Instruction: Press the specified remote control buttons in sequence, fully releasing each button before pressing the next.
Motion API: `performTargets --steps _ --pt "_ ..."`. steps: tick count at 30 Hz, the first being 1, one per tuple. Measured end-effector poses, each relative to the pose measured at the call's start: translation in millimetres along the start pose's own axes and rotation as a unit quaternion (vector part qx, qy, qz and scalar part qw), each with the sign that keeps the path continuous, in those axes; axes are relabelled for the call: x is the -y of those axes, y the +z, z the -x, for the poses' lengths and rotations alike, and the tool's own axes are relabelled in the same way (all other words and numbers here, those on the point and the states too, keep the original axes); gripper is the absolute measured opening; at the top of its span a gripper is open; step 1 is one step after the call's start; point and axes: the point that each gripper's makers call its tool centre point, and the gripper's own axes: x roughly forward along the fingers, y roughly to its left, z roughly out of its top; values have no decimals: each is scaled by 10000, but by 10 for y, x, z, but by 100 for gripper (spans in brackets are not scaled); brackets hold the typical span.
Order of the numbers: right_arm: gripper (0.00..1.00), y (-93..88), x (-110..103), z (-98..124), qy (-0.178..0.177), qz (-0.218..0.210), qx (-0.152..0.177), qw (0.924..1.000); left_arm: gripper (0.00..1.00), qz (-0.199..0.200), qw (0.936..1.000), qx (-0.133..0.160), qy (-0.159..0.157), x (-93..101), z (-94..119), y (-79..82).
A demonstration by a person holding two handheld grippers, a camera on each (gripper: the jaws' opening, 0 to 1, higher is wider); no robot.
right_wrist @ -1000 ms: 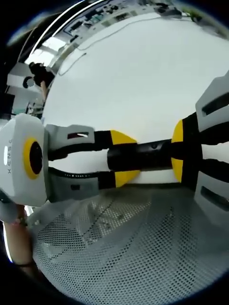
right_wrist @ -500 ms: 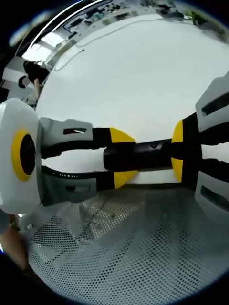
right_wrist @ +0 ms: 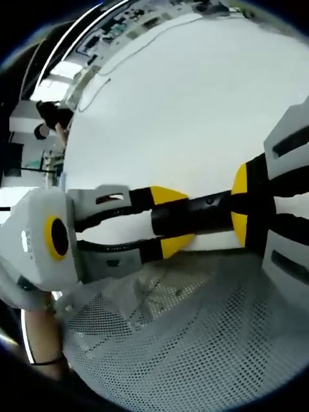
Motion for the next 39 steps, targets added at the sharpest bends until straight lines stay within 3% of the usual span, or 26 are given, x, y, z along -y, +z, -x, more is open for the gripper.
performTargets --steps 3,6,15,22,24,31,37,39 --pt "4 10 -2 -13 -39 354 -115 9993 25 -7 10000 -11 -5 -1 0 -1" --pt "4 15 -10 -20 -68 410 -175 9990 25 -13 10000 -17 -10 -2 -2 -1" --pt "4 16 2 -20 -64 159 -138 9998 25 -11 10000 -20 -17 -1 -2 -1" --pt "4 21 -11 -28 -79 294 -217 9993 25 -12 10000 -20 -19 -2 -1 0" --pt "4 15 -15 -35 -105 535 -371 9978 25 -9 10000 -20 -21 -1 0 1" --pt "4 12 -20 -60 -225 644 -831 9942 25 30 10000 -21 -8 -6 0 6" --pt "4 -2 4 -38 -232 402 -726 9963 25 23 10000 -44 -13 -14 -1 10" --pt "4 3 3 -35 -331 501 -634 9962 25 33 10000 -39 -15 -17 -2 11"
